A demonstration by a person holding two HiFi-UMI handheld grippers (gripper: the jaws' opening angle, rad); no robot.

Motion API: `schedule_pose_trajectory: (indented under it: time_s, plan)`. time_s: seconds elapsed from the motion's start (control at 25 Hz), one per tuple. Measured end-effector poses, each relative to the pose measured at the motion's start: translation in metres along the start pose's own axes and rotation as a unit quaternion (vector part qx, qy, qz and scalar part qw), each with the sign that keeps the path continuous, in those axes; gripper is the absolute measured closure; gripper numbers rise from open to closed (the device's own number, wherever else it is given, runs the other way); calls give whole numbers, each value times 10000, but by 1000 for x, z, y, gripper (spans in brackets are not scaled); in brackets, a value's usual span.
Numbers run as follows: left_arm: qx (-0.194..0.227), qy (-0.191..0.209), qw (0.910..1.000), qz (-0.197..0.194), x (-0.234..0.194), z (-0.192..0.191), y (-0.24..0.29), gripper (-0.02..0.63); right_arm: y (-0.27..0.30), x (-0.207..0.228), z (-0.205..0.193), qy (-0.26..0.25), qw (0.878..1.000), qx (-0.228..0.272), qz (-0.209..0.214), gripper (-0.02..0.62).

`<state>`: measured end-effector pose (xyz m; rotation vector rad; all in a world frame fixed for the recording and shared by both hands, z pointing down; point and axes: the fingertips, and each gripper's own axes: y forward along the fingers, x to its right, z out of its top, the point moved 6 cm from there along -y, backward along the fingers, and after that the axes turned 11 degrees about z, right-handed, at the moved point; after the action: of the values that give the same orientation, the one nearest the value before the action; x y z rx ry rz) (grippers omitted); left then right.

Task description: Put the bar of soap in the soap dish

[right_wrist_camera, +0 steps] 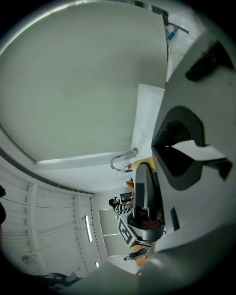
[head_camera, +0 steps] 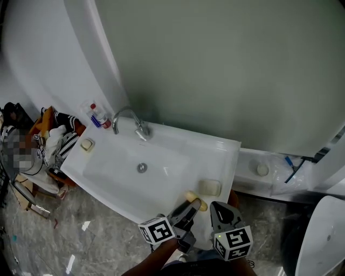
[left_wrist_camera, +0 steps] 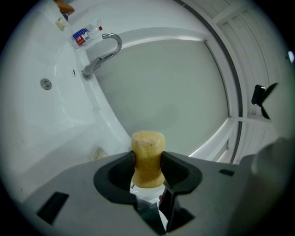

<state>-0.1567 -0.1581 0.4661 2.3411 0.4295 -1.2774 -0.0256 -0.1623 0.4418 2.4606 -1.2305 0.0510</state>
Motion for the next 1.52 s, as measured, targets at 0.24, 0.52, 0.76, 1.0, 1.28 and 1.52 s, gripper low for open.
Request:
schedule_pose_trajectory:
  time_s: [0.24, 0.52, 0.76, 1.0, 1.28, 1.52]
  plan:
    - [-299, 878, 9952, 308, 0, -1, 33, 423, 5, 32, -3, 150, 9998, -14, 127, 583]
    - [-830, 2638, 9585, 701, 9, 0, 68, 425, 8, 64, -10, 350, 9989, 63, 301, 583]
    - [-1442, 3985, 9011, 914, 14, 3, 89, 425, 9, 80, -10, 550, 9976, 211, 361, 583]
    - [-2170, 5403, 8074, 950, 7, 4, 107, 425, 17, 86, -10, 601, 9976, 228, 255, 583]
    - [-3014, 6264, 7166, 577, -12, -3, 123, 424, 17, 93, -8, 695, 9970, 265, -229, 583]
    - [-3517, 6711, 6521, 255, -20, -5, 137, 423, 11, 96, -11, 805, 9947, 210, -604, 583]
